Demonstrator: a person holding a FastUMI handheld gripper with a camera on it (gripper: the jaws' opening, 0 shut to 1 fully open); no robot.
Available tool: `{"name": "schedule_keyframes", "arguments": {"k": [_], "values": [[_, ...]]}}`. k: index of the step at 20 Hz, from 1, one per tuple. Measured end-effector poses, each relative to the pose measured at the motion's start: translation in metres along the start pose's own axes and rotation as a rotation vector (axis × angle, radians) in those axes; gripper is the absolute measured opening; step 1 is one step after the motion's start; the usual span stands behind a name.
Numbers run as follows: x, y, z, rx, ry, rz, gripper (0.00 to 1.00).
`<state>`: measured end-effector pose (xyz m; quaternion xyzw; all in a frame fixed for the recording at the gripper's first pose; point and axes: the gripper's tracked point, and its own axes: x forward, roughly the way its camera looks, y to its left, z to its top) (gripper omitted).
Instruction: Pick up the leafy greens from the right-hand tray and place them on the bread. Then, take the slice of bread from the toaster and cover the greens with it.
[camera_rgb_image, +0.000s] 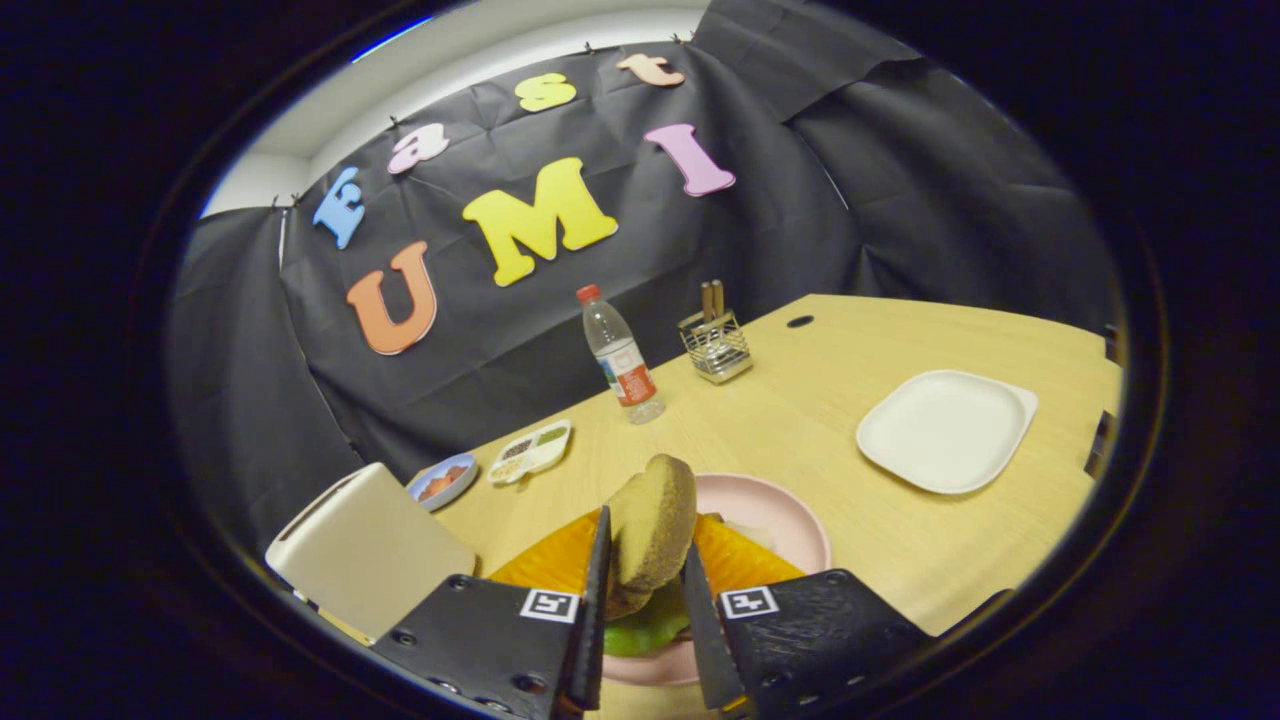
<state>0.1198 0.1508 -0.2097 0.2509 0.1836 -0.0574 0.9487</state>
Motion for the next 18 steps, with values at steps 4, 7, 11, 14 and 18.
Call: {"name": "schedule_keyframes", "arguments": {"k": [4, 7, 11, 14, 18], "values": [[0.001, -0.019, -0.007, -0.049, 0.053, -0.029, 0.65], [0.000, -0.028, -0.009, -0.083, 0.071, -0.040, 0.83], [-0.008, -0.033, 0.001, -0.160, 0.040, -0.034, 0.95], [-0.027, -0.027, 0.033, -0.261, -0.056, -0.007, 0.96], [-0.065, -0.021, 0.092, -0.370, -0.206, 0.028, 0.96]]}}
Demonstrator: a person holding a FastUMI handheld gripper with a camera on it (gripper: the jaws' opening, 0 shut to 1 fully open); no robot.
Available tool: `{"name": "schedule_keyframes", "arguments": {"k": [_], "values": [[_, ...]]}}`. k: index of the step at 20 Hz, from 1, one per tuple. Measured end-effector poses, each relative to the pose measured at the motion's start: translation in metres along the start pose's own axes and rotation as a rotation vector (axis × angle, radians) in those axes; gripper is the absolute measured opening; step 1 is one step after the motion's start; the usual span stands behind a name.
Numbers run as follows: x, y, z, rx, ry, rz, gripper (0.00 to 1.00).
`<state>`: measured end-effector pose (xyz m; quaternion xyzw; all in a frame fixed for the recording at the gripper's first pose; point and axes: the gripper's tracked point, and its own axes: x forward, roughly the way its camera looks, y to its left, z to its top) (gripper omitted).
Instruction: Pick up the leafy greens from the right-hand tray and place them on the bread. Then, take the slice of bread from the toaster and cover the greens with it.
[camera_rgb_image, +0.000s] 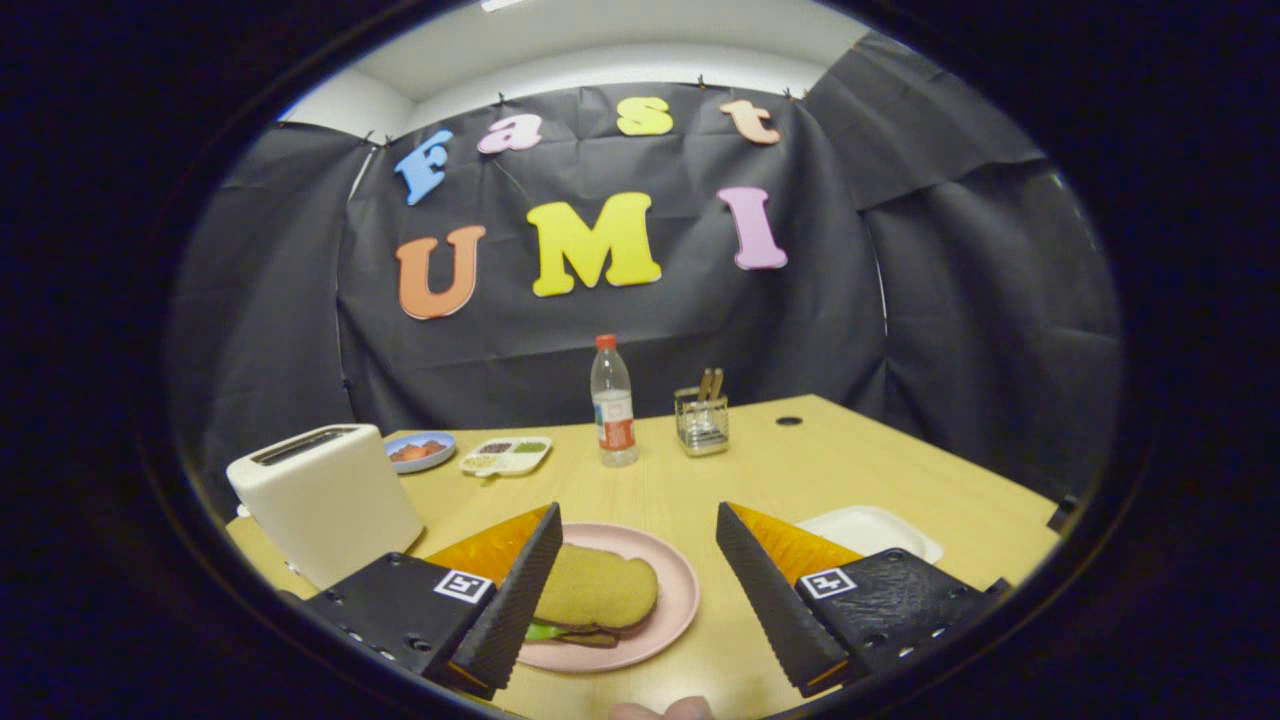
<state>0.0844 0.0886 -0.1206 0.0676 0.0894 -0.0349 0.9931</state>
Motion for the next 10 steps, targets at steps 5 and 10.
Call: {"name": "schedule_keyframes", "arguments": {"k": [5, 10], "values": [[-0.044, -0.026, 0.070, 0.001, -0.130, 0.025, 0.95], [-0.086, -0.041, 0.118, -0.045, -0.221, 0.013, 0.96]]}}
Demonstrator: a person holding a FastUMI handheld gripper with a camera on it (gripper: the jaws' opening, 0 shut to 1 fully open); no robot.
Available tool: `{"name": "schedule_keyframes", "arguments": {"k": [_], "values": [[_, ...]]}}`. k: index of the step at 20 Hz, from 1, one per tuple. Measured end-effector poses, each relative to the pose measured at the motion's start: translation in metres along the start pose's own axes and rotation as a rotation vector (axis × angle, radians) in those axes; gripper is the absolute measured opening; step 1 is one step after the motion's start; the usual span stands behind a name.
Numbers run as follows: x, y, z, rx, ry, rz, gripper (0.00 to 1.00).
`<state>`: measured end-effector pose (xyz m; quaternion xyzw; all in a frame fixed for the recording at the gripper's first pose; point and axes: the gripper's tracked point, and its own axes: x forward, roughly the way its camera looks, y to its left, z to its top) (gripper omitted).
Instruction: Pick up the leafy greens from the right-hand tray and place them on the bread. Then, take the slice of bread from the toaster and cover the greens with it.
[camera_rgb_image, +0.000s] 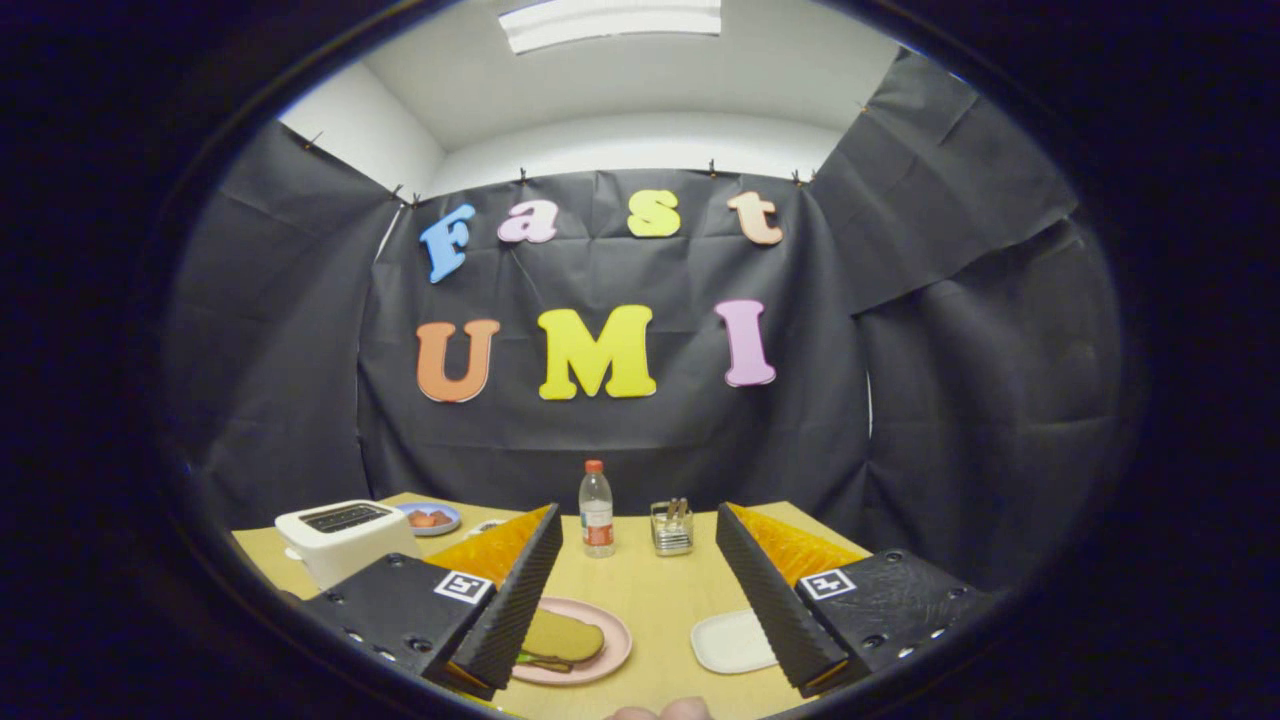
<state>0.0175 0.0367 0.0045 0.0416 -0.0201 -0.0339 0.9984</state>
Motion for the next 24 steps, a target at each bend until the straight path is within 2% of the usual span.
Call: {"name": "schedule_keyframes", "arguments": {"k": [5, 13, 24], "values": [[-0.028, -0.012, 0.029, 0.012, -0.045, -0.009, 0.95], [-0.050, -0.031, 0.036, 0.008, -0.072, -0.050, 0.95], [-0.043, 0.001, 0.026, -0.023, -0.038, 0.011, 0.95]]}}
